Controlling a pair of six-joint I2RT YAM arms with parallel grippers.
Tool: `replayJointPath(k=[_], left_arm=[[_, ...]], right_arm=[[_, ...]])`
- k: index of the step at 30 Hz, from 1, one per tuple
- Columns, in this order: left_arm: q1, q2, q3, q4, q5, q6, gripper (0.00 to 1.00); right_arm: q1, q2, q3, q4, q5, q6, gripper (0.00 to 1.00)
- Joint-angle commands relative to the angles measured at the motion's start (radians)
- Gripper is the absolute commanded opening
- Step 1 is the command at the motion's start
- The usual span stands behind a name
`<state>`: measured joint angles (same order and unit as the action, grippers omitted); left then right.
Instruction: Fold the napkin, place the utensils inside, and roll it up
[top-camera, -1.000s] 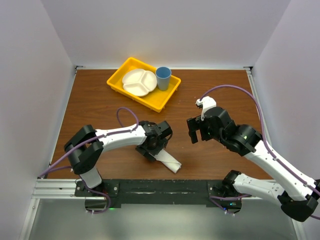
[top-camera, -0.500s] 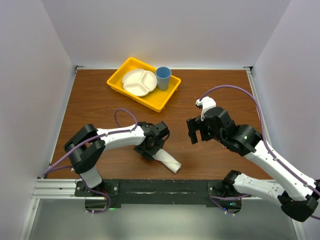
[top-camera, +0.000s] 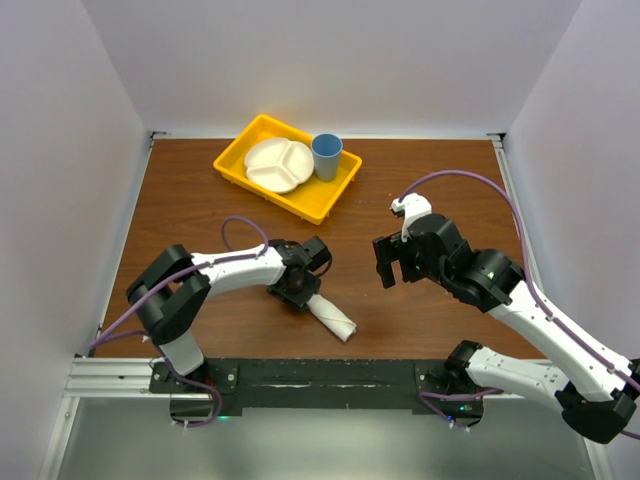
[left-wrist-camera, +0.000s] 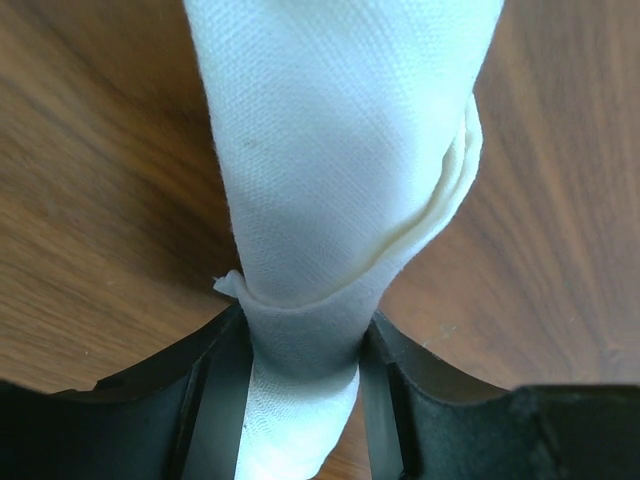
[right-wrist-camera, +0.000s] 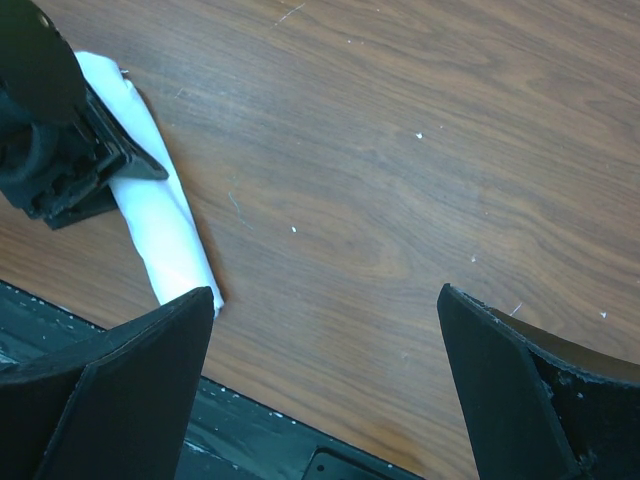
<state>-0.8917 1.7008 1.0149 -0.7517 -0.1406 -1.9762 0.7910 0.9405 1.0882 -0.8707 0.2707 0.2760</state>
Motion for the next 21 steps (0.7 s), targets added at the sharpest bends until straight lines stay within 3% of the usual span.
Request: replayJointPath(k=[1,6,10,14,21], left_arm=[[0.075,-0.016,-0.051,-0.017,-0.076,0.025,0.48],[0.204,-0.061,-0.117,0.005,-0.106,0.141,0.47],[0.402,-0.061,-0.131,0.054,-0.125,0.334,0.42],[0.583,-0.018,-0.099,0.078,-0.128,0.531,0.42],[0.874,0.112,0.056,0.066,-0.134,0.688,0.43]], right_arm=[[-0.003,0.001,0.016,0.002,-0.005,0.002,0.98],[-0.003,0.023,0.016,0.013,-0.018,0.003,0.98],[-0.004,0.047,0.013,0.024,-0.018,0.002,0.98],[-0.003,0.067,0.018,0.033,-0.015,0.002,0.98],[-0.004,0.098,0.021,0.039,-0.007,-0.003,0.98]])
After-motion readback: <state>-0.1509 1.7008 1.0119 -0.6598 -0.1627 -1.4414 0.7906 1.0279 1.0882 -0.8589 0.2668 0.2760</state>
